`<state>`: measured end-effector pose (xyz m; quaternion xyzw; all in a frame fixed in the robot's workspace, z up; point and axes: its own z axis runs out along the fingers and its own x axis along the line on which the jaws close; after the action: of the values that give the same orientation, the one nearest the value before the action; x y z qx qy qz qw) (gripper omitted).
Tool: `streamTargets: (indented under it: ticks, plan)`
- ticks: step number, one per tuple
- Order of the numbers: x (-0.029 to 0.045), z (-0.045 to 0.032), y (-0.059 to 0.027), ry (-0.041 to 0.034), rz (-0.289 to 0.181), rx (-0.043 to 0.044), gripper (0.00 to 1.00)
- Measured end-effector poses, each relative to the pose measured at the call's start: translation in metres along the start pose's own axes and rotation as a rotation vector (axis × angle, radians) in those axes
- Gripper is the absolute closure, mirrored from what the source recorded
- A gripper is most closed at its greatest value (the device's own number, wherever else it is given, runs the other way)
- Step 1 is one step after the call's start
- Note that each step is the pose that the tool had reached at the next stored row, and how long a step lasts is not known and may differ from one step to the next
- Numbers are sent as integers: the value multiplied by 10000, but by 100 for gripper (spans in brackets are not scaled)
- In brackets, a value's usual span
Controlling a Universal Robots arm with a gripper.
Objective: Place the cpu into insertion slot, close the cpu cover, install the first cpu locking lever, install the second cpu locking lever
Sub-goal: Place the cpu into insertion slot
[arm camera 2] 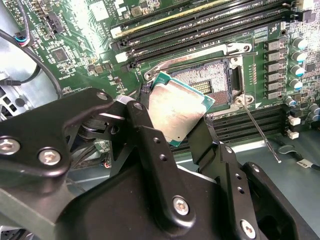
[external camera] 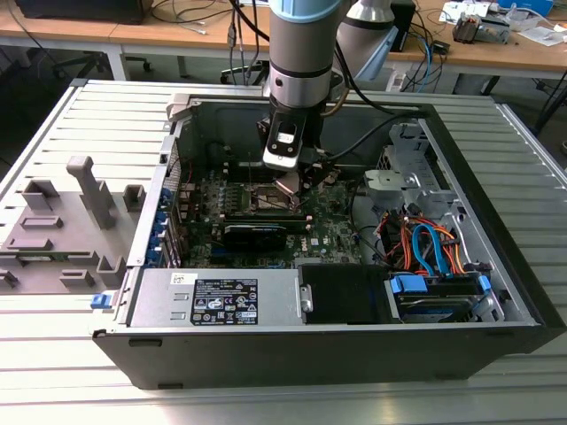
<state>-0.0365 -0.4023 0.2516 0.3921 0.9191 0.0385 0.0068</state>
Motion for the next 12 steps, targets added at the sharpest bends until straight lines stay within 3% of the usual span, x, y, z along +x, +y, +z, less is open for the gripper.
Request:
streamTargets:
  ticks: [12]
  plan:
    - [0, 3, 0, -6, 81, -2, 45]
